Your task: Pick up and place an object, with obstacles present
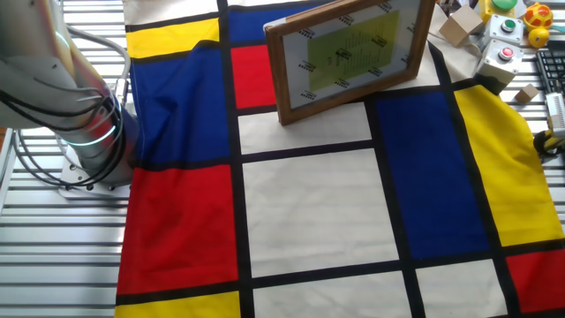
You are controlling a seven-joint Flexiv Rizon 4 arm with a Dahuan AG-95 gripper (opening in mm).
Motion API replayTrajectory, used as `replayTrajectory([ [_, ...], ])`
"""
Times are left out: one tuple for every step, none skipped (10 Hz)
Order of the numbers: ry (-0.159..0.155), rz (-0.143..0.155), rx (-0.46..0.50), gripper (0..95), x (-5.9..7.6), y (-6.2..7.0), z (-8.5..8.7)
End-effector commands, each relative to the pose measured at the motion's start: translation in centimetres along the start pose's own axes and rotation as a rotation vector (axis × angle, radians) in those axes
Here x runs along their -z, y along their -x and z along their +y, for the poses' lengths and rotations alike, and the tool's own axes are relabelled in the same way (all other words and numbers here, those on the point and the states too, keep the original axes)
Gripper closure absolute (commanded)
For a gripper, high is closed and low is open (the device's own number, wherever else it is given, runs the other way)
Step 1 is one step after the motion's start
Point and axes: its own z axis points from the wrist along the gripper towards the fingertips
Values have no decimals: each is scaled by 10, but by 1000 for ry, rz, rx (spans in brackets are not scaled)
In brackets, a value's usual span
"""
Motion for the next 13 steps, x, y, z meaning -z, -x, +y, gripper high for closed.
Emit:
replayTrajectory([
  [2,-17,28,950,-16,-16,-32],
  [20,-32,12,950,-33,-20,-46],
  [24,-40,26,950,-43,-17,-53],
  [25,-44,22,950,-49,-15,-56],
  [26,-48,24,950,-55,-12,-60],
  [32,-54,28,950,-64,-9,-65],
  [34,-55,26,950,-69,-8,-67],
  [36,-56,35,950,-74,-5,-69],
  [54,-60,23,950,-76,-4,-70],
  [61,-46,16,950,-76,-4,-70],
  [60,-27,-1,950,-76,-4,-70],
  [47,-39,-7,950,-76,-4,-70],
  [37,-52,-28,950,-76,-4,-70],
])
